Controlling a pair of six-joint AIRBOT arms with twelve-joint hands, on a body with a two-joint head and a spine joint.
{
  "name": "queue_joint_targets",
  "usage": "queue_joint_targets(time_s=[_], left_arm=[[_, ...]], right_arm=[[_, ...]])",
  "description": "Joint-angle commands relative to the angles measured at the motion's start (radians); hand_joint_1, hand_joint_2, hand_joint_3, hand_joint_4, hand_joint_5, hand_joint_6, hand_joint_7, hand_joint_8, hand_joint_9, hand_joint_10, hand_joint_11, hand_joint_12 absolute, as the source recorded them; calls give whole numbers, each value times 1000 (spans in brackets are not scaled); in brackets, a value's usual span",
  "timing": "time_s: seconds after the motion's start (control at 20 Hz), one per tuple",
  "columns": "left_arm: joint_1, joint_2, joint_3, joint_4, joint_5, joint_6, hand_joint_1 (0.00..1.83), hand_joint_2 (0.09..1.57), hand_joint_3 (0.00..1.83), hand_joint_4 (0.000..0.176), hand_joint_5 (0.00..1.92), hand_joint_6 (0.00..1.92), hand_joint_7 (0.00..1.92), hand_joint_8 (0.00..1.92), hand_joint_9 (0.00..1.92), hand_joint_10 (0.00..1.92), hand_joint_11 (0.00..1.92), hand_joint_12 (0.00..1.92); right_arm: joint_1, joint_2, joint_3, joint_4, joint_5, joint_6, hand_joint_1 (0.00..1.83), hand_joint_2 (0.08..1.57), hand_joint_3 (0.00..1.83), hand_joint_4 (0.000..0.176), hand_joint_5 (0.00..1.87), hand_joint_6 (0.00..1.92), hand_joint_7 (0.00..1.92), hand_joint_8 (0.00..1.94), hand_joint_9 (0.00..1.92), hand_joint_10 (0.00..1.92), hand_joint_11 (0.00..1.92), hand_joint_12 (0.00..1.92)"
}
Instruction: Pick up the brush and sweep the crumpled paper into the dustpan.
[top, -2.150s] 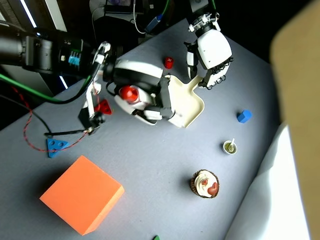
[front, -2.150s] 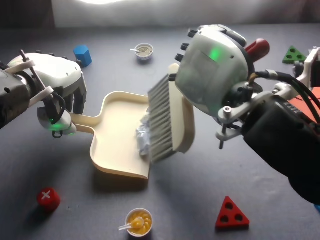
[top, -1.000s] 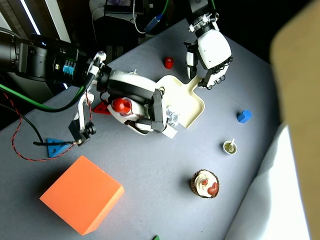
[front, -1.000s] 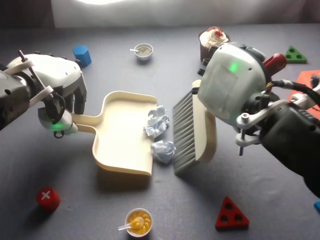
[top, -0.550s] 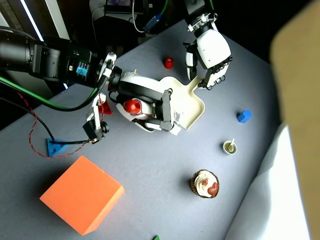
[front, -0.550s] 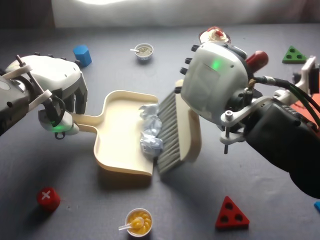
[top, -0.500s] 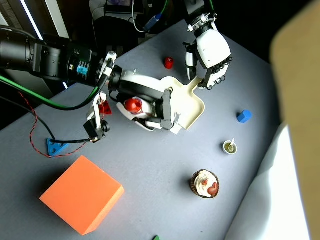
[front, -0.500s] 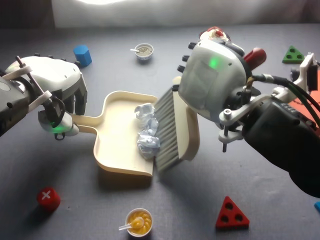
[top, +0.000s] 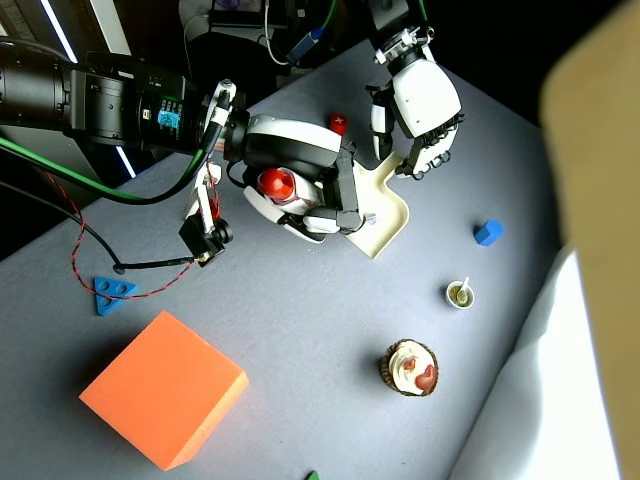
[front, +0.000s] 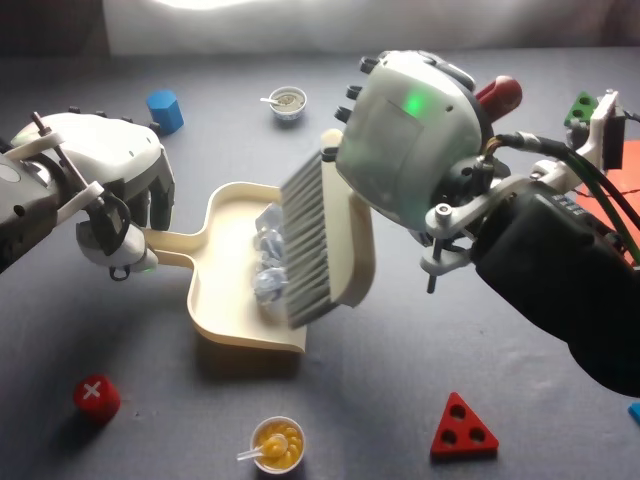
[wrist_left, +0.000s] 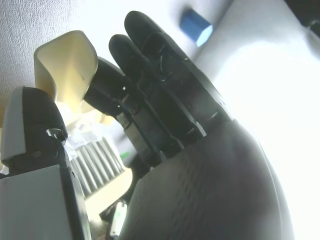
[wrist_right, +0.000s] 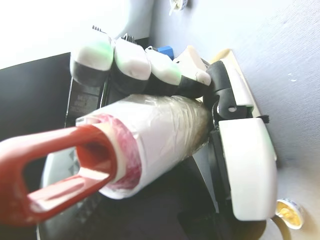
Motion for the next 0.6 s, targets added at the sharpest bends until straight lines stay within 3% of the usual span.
queue_joint_targets(time_s=[0.0, 0.55], left_arm=[[-4, 5, 0, 36, -62, 0, 1265, 1047, 0, 0, 1153, 844, 1145, 546, 1044, 1, 962, 124], [-3, 5, 4, 31, -60, 0, 1272, 1048, 0, 0, 1144, 878, 1150, 522, 1049, 4, 968, 145]], right_arm=[[13, 2, -6, -75, 93, -4, 809, 1425, 0, 63, 1124, 1921, 1221, 1941, 1222, 1921, 1207, 1921], [16, -3, -29, -130, 110, 5, 772, 1417, 0, 69, 1162, 1921, 1248, 1941, 1251, 1921, 1225, 1921]])
